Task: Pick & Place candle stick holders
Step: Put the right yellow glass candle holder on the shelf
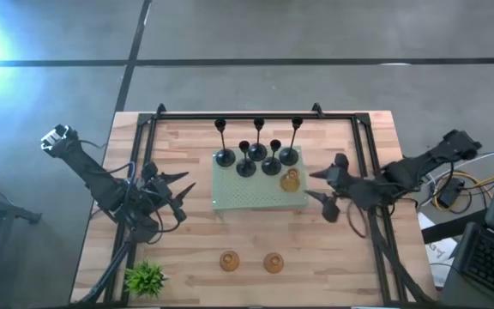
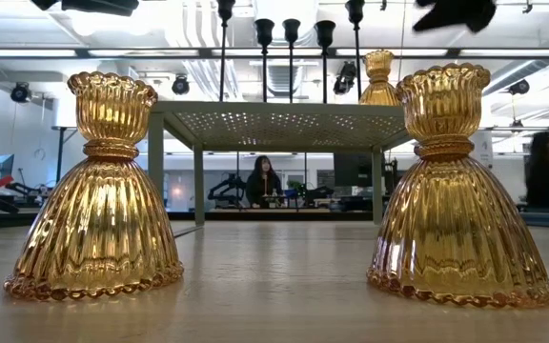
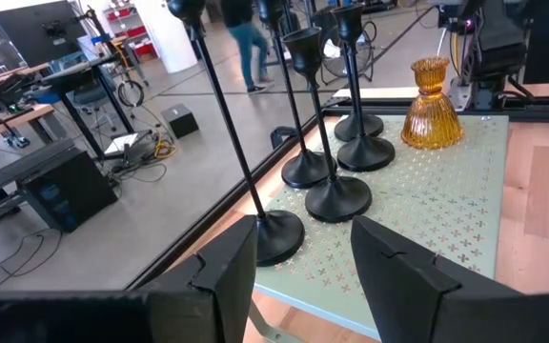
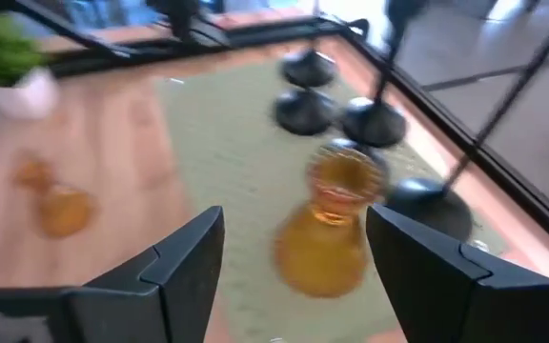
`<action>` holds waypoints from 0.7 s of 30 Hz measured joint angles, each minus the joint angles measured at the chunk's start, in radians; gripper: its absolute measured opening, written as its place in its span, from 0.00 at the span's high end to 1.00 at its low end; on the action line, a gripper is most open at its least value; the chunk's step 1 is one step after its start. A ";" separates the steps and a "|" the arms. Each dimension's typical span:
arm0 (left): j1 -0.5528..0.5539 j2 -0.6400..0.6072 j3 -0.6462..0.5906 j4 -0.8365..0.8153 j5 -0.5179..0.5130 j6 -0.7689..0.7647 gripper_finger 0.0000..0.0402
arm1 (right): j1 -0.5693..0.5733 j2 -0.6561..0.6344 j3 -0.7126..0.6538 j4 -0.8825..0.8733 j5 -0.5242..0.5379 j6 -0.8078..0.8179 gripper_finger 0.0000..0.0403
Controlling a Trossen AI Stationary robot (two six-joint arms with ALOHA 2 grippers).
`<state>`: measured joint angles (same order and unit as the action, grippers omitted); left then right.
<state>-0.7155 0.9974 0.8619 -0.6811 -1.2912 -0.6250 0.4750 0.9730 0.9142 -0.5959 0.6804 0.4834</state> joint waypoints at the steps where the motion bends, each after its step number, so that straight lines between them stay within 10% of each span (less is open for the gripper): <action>1: 0.000 0.000 0.000 0.000 0.000 0.000 0.56 | 0.027 0.002 0.024 -0.014 0.001 0.002 0.39; 8: 0.000 0.000 0.000 0.000 0.000 0.000 0.56 | 0.264 0.117 0.108 -0.026 0.031 -0.001 0.47; 21: 0.000 0.000 0.000 0.000 0.000 0.000 0.56 | 0.434 0.493 0.041 0.087 0.089 0.524 0.56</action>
<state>-0.7158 0.9974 0.8619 -0.6811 -1.2911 -0.6247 0.9091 1.4663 0.9547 -0.5087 0.7698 1.0079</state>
